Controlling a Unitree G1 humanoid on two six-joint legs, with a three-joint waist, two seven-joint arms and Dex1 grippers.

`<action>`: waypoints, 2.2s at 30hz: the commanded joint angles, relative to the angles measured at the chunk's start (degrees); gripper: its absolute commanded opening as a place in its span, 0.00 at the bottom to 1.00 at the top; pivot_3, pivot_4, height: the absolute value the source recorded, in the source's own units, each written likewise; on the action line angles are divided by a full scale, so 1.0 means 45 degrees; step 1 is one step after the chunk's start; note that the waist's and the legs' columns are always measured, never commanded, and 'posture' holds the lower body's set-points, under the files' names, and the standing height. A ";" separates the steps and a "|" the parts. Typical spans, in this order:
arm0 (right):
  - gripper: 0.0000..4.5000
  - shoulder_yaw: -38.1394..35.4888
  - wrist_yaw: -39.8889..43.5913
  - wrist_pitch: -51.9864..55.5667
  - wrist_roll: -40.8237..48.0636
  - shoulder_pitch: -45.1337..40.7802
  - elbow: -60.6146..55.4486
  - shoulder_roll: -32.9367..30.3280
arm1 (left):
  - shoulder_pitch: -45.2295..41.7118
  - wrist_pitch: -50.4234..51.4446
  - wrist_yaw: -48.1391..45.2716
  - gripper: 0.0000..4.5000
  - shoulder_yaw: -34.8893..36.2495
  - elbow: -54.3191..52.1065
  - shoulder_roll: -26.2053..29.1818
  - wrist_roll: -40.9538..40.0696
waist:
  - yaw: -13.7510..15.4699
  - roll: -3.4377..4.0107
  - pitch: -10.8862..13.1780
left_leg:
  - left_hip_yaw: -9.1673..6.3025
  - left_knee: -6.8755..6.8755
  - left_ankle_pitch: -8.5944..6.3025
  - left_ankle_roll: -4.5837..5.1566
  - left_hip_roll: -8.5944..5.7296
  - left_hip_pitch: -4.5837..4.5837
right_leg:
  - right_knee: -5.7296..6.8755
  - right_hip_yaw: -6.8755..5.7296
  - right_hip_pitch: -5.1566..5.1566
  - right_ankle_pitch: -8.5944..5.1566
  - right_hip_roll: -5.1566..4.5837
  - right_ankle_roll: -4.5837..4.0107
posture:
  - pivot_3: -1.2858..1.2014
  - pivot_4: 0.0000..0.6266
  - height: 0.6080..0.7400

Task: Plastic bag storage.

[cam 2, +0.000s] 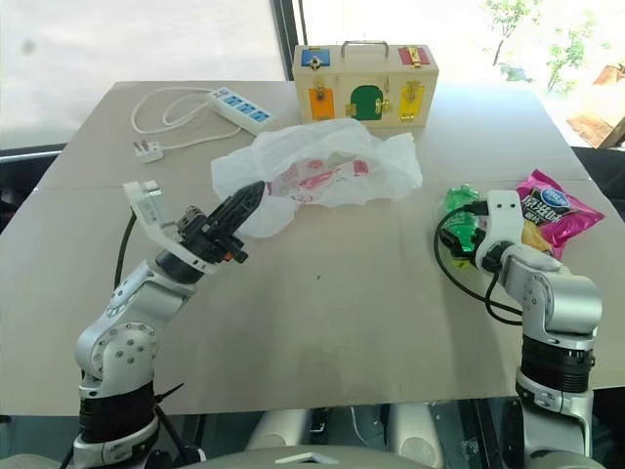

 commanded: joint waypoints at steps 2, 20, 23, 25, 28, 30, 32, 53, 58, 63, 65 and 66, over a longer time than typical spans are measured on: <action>0.83 0.0229 0.0078 -0.0838 -0.0264 0.0340 0.0422 -0.0539 | 0.0150 -0.0523 0.0099 0.00 0.0080 -0.0646 -0.0024 -0.0015 | -0.0014 -0.0003 -0.0002 | 0.0001 0.0001 0.0000 0.0001 -0.0003 0.0000 | -0.0004 0.0002 0.0003 0.0000 0.0000 0.0001 | 0.52 0.24 1.00; 0.64 0.0517 0.4215 -0.9646 0.1489 -0.1772 -0.0191 -0.1090 | -0.1037 -0.0698 0.0490 0.00 0.0627 0.0702 0.0000 -0.0699 | -0.0048 0.0005 0.0008 | 0.0026 0.0002 -0.0001 0.0003 0.0012 -0.0005 | 0.0003 0.0027 -0.0017 0.0000 0.0036 0.0007 | 0.52 0.24 1.00; 0.64 0.0776 0.5004 -0.9422 0.2526 -0.2095 -0.0889 -0.1069 | -0.1190 -0.0672 0.0510 0.00 0.0660 0.0798 0.0026 -0.0815 | -0.0058 0.0005 0.0008 | 0.0023 -0.0010 -0.0001 0.0003 0.0022 -0.0007 | -0.0016 0.0025 -0.0019 -0.0001 0.0042 0.0006 | 0.52 0.24 1.00; 0.64 0.1105 0.5417 -0.8979 0.2838 -0.2101 -0.1215 -0.1354 | -0.1292 -0.0669 0.0581 0.00 0.0660 0.0942 0.0072 -0.0687 | -0.0039 0.0004 0.0008 | 0.0020 -0.0012 -0.0001 0.0002 0.0026 -0.0009 | -0.0021 0.0022 -0.0018 -0.0001 0.0041 0.0005 | 0.52 0.24 1.00; 0.64 0.2912 0.7169 -0.8666 0.2561 -0.1537 -0.2031 -0.2590 | -0.1432 -0.0662 0.0678 0.00 0.0344 0.1002 0.0029 -0.0311 | 0.0017 0.0002 0.0008 | 0.0019 -0.0005 -0.0003 0.0005 0.0010 -0.0010 | -0.0022 0.0016 -0.0012 0.0000 0.0016 0.0007 | 0.52 0.24 1.00; 0.64 0.3826 0.7708 -0.8741 0.2148 -0.1432 -0.2036 -0.3131 | -0.1502 -0.0575 0.0700 0.00 0.0259 0.0867 -0.0071 -0.0497 | -0.0004 -0.0004 0.0009 | 0.0008 -0.0002 -0.0007 0.0012 0.0010 -0.0010 | -0.0035 0.0004 -0.0004 0.0000 0.0012 0.0006 | 0.52 0.24 1.00; 0.64 0.4238 0.7751 -0.8597 0.1936 -0.1518 -0.1830 -0.3354 | -0.1526 -0.0526 0.0735 0.00 0.0208 0.0760 -0.0099 -0.0603 | -0.0018 -0.0003 0.0010 | 0.0009 -0.0002 -0.0007 0.0012 0.0011 -0.0011 | -0.0033 0.0006 -0.0006 0.0000 0.0009 0.0006 | 0.52 0.24 1.00; 0.76 0.2876 0.3102 -0.3702 0.1967 -0.7978 0.6748 0.4463 | 0.1468 -0.0174 -0.4022 0.00 -0.1825 -0.1196 0.2824 -0.0058 | -0.0381 0.0018 0.0030 | 0.0029 -0.0034 0.0032 -0.0062 0.0031 -0.0016 | 0.0022 0.0032 -0.0070 -0.0015 0.0018 -0.0026 | 0.52 0.24 1.00; 0.98 -0.1207 -0.1478 -0.1066 0.3864 -0.8210 0.8105 0.7462 | 0.1270 -0.0390 -0.3740 0.00 -0.1844 -0.1183 0.2443 0.0070 | -0.0146 0.0009 0.0016 | -0.0045 -0.0047 0.0033 -0.0079 0.0012 -0.0016 | 0.0004 -0.0001 -0.0052 -0.0015 -0.0066 -0.0034 | 0.52 0.24 1.00; 0.98 -0.1052 -0.2523 -0.1364 0.4011 -0.7636 0.6806 0.7631 | 0.1003 -0.0631 -0.3177 0.00 -0.1387 -0.0867 0.1994 -0.0059 | -0.0152 0.0018 0.0021 | -0.0037 -0.0049 0.0037 -0.0074 -0.0061 -0.0042 | 0.0000 -0.0006 -0.0067 -0.0013 -0.0096 -0.0029 | 0.52 0.24 1.00; 0.98 -0.0686 -0.2266 -0.1631 0.3962 -0.7273 0.6136 0.7233 | 0.0775 -0.0768 -0.2779 0.00 -0.0960 -0.0607 0.1676 -0.0353 | -0.0289 0.0020 0.0020 | -0.0027 -0.0060 0.0038 -0.0074 -0.0039 -0.0041 | 0.0010 -0.0010 -0.0075 -0.0014 -0.0081 -0.0031 | 0.52 0.24 1.00; 0.98 -0.0326 -0.1998 -0.2021 0.3725 -0.7026 0.5786 0.6877 | 0.0581 -0.0875 -0.2533 0.00 -0.0650 -0.0406 0.1489 -0.0535 | -0.0339 0.0019 0.0020 | -0.0026 -0.0064 0.0039 -0.0074 -0.0025 -0.0038 | 0.0012 -0.0013 -0.0077 -0.0016 -0.0071 -0.0033 | 0.52 0.24 1.00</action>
